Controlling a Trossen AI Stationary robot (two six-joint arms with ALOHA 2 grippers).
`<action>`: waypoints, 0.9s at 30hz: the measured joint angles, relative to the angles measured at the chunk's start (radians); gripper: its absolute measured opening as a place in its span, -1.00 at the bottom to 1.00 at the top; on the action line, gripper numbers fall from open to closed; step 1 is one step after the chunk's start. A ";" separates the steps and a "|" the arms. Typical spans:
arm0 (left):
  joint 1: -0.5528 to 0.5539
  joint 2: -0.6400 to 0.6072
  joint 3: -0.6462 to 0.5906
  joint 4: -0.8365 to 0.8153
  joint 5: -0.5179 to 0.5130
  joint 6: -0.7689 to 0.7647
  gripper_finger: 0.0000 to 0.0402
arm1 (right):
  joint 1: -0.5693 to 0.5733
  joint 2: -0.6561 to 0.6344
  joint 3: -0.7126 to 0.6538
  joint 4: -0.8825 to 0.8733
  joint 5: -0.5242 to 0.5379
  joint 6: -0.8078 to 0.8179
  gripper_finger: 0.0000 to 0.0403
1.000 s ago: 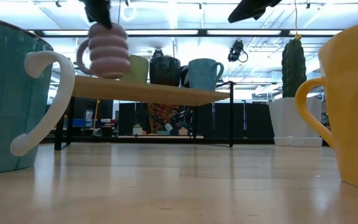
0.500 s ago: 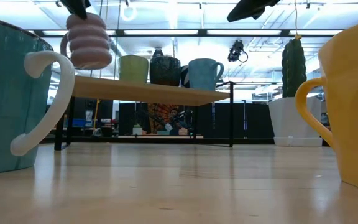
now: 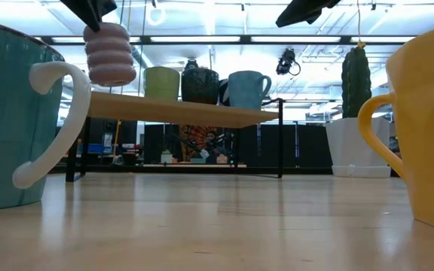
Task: Place coffee mugs
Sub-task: Put the purple mug on the shelf
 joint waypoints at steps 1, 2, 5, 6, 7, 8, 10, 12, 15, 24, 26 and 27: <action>0.017 0.000 0.000 0.000 0.011 0.027 -0.73 | 0.000 0.000 0.000 0.000 0.000 0.000 -0.65; 0.034 0.000 0.000 0.000 0.024 0.057 -0.73 | 0.000 0.000 0.000 0.000 0.000 0.000 -0.65; 0.093 0.002 0.000 0.002 0.066 0.146 -0.73 | 0.000 0.000 0.000 0.000 0.000 0.000 -0.65; 0.112 0.007 0.000 0.002 0.073 0.172 -0.73 | 0.000 0.000 0.000 0.000 0.000 0.000 -0.65; 0.131 0.013 0.000 0.002 0.078 0.196 -0.73 | 0.000 0.000 0.000 0.000 0.000 0.000 -0.65; 0.151 0.017 0.000 0.003 0.080 0.216 -0.73 | 0.000 0.000 0.000 0.000 0.000 0.000 -0.65; 0.191 0.027 0.000 0.004 0.085 0.258 -0.73 | 0.000 0.000 0.000 0.003 0.000 -0.003 -0.65; 0.225 0.041 0.000 0.004 0.089 0.284 -0.73 | 0.000 0.000 0.000 0.006 0.000 -0.004 -0.65; 0.276 0.059 0.000 0.003 0.112 0.323 -0.73 | 0.000 0.000 0.000 0.007 -0.009 -0.006 -0.65; 0.386 0.137 0.000 0.003 0.138 0.373 -0.73 | 0.000 0.000 0.000 0.010 -0.024 -0.006 -0.65; 0.391 0.147 0.000 0.003 0.145 0.373 -0.73 | 0.000 0.000 0.000 0.011 -0.024 -0.006 -0.65; 0.396 0.153 0.000 0.003 0.150 0.374 -0.73 | 0.000 0.000 0.000 0.012 -0.024 -0.006 -0.65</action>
